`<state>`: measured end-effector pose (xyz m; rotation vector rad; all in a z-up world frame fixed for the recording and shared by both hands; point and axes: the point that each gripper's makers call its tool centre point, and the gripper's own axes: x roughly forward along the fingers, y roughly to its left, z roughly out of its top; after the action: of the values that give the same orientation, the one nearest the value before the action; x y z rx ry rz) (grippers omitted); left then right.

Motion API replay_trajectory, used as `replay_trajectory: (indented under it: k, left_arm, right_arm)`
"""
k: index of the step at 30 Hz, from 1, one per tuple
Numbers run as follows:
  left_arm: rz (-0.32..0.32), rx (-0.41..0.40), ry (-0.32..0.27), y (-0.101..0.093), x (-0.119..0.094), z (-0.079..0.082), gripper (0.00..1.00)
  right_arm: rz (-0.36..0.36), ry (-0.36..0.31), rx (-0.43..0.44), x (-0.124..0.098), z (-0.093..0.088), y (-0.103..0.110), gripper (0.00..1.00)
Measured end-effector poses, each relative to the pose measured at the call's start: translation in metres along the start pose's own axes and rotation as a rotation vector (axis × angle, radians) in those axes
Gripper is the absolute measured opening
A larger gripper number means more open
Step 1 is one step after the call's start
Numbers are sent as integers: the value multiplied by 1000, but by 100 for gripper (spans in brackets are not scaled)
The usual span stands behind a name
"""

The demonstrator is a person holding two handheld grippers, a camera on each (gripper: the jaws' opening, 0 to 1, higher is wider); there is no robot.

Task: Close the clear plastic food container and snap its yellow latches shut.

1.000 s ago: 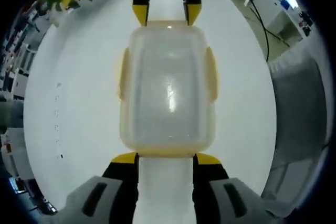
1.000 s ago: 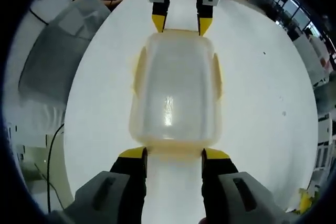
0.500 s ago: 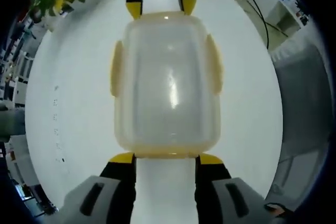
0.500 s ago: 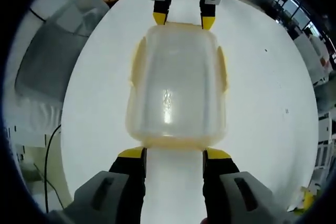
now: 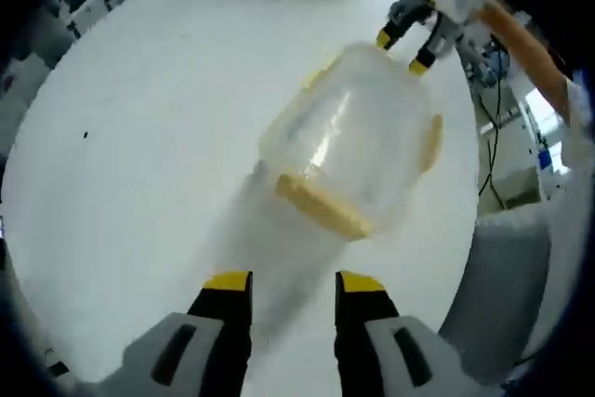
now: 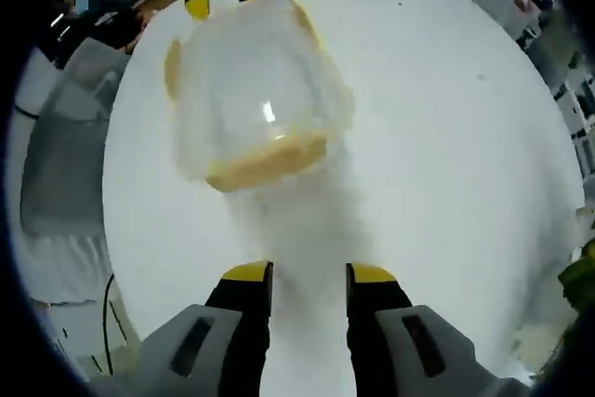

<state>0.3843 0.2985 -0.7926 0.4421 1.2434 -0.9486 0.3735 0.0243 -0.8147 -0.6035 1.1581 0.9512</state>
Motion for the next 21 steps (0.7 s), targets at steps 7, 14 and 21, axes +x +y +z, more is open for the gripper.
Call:
replay_trajectory:
  k: [7,14,21]
  left_arm:
    - [12,-131,-78,-9,-19,16,28]
    - [-94,-434,-241,-28,-18,47,33]
    - [-148,-613,-267,-32,-9,52,30]
  right_arm:
    - [30,-120,239,-28,21,9,26]
    - [111,-235,445,-38,45,24,30]
    - [240,-311,694,-30,57,33,26]
